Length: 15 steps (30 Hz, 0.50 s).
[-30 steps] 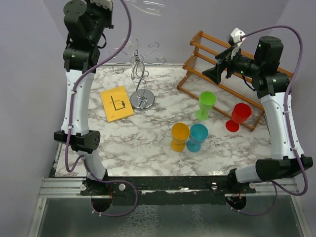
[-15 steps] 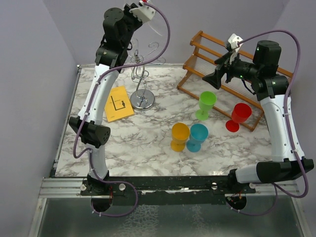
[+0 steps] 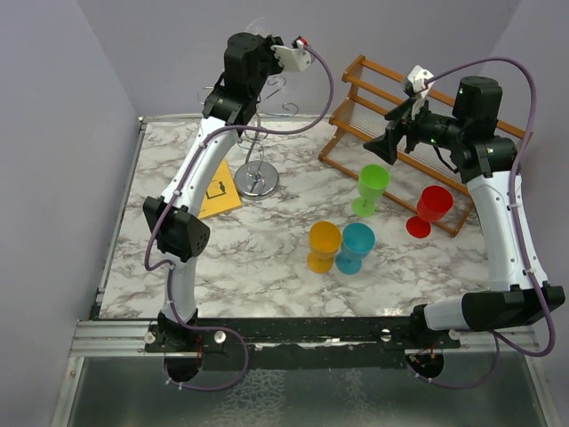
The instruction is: Place the wine glass upside down on the wine glass rack
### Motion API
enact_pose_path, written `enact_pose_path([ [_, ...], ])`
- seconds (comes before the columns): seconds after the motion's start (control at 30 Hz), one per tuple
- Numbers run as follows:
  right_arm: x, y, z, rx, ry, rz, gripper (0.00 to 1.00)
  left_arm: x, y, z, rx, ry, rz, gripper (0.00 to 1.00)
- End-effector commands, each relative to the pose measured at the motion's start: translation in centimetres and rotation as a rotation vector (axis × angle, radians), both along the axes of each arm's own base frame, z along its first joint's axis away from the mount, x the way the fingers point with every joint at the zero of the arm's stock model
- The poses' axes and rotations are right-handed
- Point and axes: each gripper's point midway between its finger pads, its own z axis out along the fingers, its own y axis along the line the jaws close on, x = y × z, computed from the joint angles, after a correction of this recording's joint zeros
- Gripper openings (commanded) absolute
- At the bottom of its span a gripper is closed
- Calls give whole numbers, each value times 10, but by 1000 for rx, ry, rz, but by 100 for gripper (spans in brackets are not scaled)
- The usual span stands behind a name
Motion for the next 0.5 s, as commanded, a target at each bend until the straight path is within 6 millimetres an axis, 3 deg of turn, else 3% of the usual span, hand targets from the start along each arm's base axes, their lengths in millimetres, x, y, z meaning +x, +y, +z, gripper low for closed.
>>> enact_pose_path([
  [0.0,-8,3,6,8,-24,29,94,-1,-3,8,70,-53,37,0],
  [0.23,-8,3,4,4,-20,28,94,-3,-4,-17,192,15,88,0],
  [0.47,-8,3,1,2,-15,30,94,-9,-5,-28,241,55,112,0],
])
